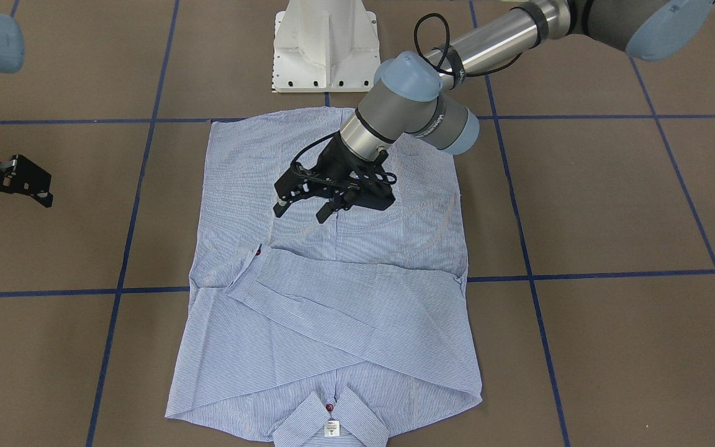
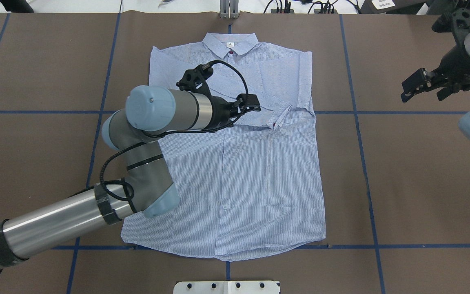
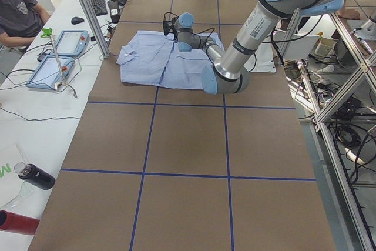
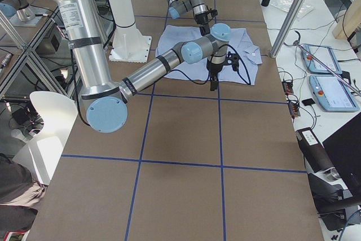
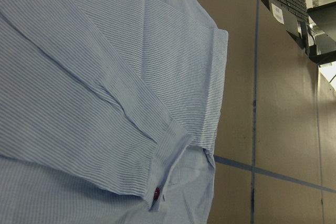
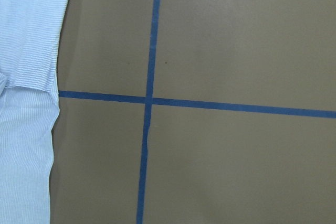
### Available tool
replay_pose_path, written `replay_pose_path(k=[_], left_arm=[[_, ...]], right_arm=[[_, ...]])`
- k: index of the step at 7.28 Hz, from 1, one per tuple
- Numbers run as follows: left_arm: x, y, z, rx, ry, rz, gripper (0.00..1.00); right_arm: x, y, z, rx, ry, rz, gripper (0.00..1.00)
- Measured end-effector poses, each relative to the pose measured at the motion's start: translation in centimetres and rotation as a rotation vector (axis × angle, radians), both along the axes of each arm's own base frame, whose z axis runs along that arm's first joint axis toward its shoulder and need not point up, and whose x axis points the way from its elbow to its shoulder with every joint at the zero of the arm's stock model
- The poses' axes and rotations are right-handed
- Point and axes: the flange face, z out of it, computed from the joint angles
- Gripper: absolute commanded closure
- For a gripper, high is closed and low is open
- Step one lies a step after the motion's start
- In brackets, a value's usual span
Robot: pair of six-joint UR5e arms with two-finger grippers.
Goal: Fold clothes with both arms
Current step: 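Drag the sleeve with the left gripper across the shirt toward the folded sleeve, then release the sleeve with the left gripper while the right gripper lowers to the hem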
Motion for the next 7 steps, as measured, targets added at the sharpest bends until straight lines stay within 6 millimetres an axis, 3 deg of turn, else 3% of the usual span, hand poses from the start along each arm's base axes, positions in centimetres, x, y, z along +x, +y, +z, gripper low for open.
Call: replay_pose_path(k=[2,4,6,7], left_arm=[[-6.5,0.5,2.5,-0.037,-0.082,0.016,0.0],[-12.0,1.6,2.8,0.003,-0.173,0.035,0.0],[-16.5,2.5,2.7,0.043,-0.302,0.063,0.0],[-17.7,2.9,2.9,0.054,-0.34,0.073,0.0]], right_arm=[[-5.0,4.3,0.5,-0.004,-0.083,0.072,0.0],[-13.2,10.3,-0.5,-0.023,-0.091,0.083,0.0],[-21.0,17.7,-1.7,-0.041,-0.07,0.094,0.0],[-23.4,20.5,-1.8,-0.043,-0.061,0.091,0.0]])
